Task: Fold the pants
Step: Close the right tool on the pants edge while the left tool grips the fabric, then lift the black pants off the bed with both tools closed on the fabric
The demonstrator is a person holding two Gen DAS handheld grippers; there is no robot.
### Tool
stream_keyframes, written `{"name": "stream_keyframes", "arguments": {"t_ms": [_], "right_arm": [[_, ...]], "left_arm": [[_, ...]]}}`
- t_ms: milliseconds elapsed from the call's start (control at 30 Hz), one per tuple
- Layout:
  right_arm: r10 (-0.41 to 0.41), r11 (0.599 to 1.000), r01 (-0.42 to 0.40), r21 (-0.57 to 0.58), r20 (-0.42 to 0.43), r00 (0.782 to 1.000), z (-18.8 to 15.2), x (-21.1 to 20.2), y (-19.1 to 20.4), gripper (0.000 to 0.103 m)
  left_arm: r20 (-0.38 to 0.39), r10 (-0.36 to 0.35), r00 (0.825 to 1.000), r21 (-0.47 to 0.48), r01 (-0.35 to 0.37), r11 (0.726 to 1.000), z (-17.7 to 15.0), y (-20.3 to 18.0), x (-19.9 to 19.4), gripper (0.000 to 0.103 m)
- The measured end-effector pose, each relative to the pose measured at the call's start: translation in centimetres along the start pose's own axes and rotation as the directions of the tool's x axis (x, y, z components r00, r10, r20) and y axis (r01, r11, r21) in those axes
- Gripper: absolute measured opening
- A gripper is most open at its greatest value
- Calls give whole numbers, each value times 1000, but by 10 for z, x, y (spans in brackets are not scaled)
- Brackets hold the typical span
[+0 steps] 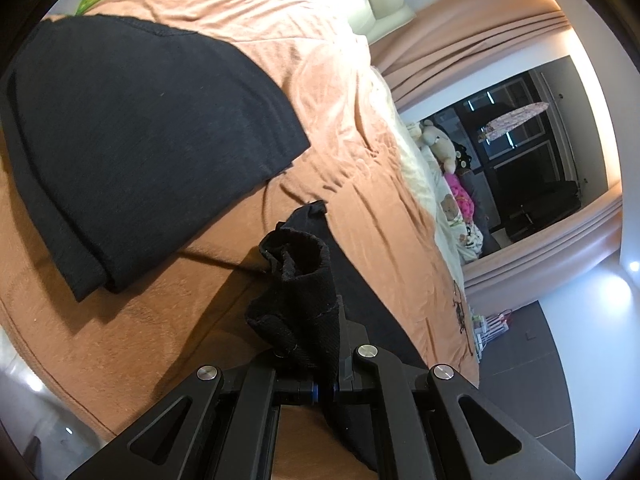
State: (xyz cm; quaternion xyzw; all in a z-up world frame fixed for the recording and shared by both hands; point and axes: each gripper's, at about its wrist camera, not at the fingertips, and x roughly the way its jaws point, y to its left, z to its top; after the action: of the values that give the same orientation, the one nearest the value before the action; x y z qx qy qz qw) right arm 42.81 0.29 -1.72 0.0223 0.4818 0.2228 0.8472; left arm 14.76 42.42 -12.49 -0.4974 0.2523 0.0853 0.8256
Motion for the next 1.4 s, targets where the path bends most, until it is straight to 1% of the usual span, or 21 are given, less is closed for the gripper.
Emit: {"name": "stream_keyframes", "arguments": {"t_ms": [100, 200, 333, 367, 467, 600, 767, 833, 933, 1033, 1067, 1200, 1233, 1300, 1367, 1400], "right_arm": [[-22, 1000, 22, -3, 3, 1000, 19, 11, 1, 21], [-46, 999, 46, -1, 3, 999, 37, 22, 1, 18], [-77, 997, 77, -4, 7, 997, 53, 42, 6, 13], [-84, 996, 84, -6, 5, 996, 55, 41, 0, 12], [-99, 995, 99, -5, -1, 995, 66, 53, 2, 7], [-130, 991, 130, -17, 11, 991, 82, 66, 9, 6], [-149, 989, 149, -19, 22, 989, 90, 74, 13, 6], [-150, 989, 150, -15, 20, 989, 87, 74, 17, 6], [-138, 990, 138, -8, 12, 990, 78, 63, 12, 6], [-124, 992, 124, -1, 3, 992, 58, 58, 15, 6], [-119, 993, 119, 0, 0, 993, 54, 52, 7, 6], [-99, 995, 99, -1, -8, 995, 30, 40, 9, 6], [-95, 995, 95, -5, -7, 995, 20, 35, 14, 6], [-94, 995, 94, -21, -1, 996, 4, 28, 19, 6], [-91, 995, 91, -26, 7, 996, -9, 23, 22, 6], [-77, 997, 77, -16, 5, 997, -16, 20, 21, 6]], "left_arm": [[-4, 5, 1000, -19, -5, 1000, -2, 8, 4, 4], [-7, 14, 1000, -31, -14, 999, -4, 15, 8, 4], [-11, 21, 1000, -44, -22, 999, -7, 24, 12, 4], [-13, 24, 1000, -43, -24, 999, -8, 25, 13, 4], [-17, 24, 1000, -44, -25, 999, -8, 29, 13, 4], [-9, 30, 1000, -36, -30, 999, -8, 29, 14, 4], [8, 20, 1000, -43, -20, 999, -9, 28, 12, 4], [16, 15, 1000, -50, -14, 999, -10, 28, 10, 4], [34, -2, 999, -61, 4, 998, -10, 23, 6, 4], [53, -13, 999, -53, 15, 998, -11, 14, 2, 4], [59, -17, 998, -51, 20, 998, -10, 11, 0, 4], [81, -28, 996, -39, 31, 999, -9, -4, -8, 4], [87, -33, 996, -40, 37, 999, -9, -8, -10, 4], [114, -56, 992, -41, 61, 997, -9, -21, -15, 4], [130, -51, 990, -20, 54, 998, -9, -35, -18, 4], [135, -53, 989, -14, 56, 998, -9, -41, -19, 4]]}}
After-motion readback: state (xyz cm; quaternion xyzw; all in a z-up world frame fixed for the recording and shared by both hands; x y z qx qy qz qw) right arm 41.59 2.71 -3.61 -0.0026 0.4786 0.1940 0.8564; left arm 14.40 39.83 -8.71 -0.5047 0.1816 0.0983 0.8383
